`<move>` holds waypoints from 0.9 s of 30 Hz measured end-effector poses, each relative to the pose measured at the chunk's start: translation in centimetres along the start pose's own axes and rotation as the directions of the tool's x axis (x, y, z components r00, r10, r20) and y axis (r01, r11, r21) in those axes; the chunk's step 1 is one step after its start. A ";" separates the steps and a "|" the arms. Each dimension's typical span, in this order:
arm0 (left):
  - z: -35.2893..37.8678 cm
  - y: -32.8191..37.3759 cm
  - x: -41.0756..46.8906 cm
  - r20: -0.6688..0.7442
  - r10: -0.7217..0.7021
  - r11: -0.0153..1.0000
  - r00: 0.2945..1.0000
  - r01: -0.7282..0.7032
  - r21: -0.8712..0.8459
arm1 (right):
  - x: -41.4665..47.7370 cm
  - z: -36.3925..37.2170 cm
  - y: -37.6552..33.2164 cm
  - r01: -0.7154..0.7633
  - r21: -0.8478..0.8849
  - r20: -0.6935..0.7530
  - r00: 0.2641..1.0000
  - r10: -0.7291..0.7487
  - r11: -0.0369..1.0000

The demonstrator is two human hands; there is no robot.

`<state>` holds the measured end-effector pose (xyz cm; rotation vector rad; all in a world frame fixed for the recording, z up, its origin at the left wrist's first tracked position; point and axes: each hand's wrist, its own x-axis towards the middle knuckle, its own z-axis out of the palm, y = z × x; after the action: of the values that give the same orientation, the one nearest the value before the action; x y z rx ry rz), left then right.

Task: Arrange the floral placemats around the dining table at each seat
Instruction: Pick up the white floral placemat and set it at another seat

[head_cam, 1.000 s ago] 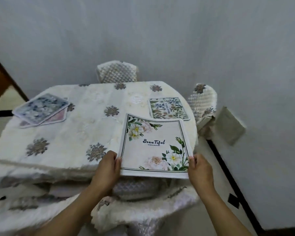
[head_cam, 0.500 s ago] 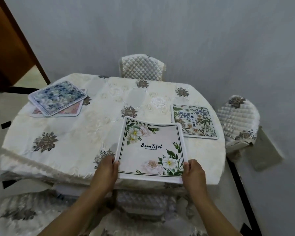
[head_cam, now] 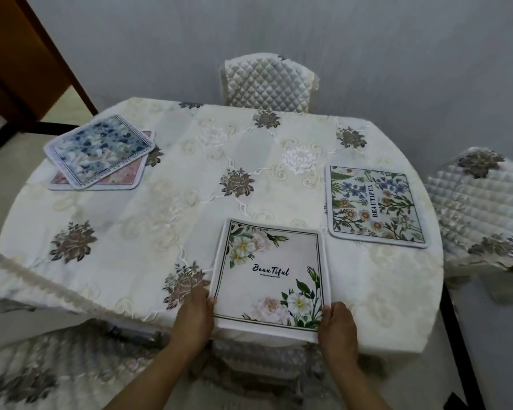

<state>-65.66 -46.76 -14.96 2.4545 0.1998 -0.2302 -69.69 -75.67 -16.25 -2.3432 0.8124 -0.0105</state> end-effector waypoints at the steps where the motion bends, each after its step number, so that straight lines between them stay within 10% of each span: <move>1: 0.4 -0.1 0.4 -0.005 -0.003 1.000 1.000 0.003 0.026 | 0.3 0.3 0.1 -0.007 -0.010 -0.003 1.000 0.007 1.000; 17: 0.8 -0.6 1.7 0.011 -0.017 0.958 1.000 0.013 0.288 | 0.6 1.8 0.2 -0.014 -0.195 -0.061 0.998 0.002 0.981; 27: 2.6 -0.1 -0.9 0.140 0.233 0.892 0.962 -0.269 0.363 | -2.7 3.2 -0.1 0.451 -0.370 0.194 0.892 -0.408 0.812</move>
<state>-66.84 -48.32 -16.83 2.8112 -0.2274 -0.2909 -71.17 -72.32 -18.19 -2.8523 0.2203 0.0986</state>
